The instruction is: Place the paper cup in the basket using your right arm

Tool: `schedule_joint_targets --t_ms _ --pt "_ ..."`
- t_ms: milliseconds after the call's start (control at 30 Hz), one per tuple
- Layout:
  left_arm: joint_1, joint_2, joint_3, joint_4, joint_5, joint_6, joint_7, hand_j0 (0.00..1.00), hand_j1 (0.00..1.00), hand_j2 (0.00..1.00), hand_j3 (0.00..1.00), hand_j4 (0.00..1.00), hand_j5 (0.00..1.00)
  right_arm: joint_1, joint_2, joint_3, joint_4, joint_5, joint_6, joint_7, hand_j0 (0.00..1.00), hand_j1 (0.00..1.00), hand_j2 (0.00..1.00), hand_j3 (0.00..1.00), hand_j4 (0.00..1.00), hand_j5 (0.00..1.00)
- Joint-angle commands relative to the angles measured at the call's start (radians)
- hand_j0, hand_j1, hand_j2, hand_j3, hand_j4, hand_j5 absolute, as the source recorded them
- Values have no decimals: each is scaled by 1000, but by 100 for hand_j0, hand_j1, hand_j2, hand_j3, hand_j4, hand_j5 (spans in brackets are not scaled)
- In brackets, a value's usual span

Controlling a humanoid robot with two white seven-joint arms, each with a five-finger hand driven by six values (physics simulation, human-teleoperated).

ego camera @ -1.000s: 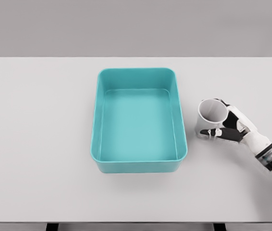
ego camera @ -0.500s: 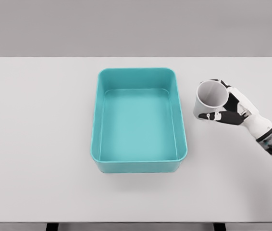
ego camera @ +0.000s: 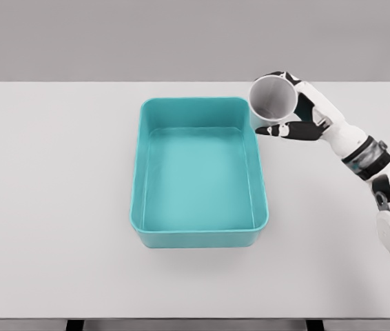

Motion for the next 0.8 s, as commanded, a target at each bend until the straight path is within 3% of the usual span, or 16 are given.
schedule_joint_targets --t_ms 0,233,400,767 --pt "0 0 0 0 0 0 0 100 100 100 100 100 100 -2 24 29 -1 68 -2 0 50 50 50 50 50 50" --pt "0 0 0 0 0 0 0 100 100 100 100 100 100 -77 31 108 -1 168 -6 0 50 50 50 50 50 50" --pt "0 0 0 0 0 1 0 100 100 100 100 100 100 -114 31 169 -27 304 -6 0 50 50 50 50 50 50" --pt "0 0 0 0 0 0 0 100 100 100 100 100 100 -232 -10 329 -27 429 5 0 49 49 49 49 49 49"
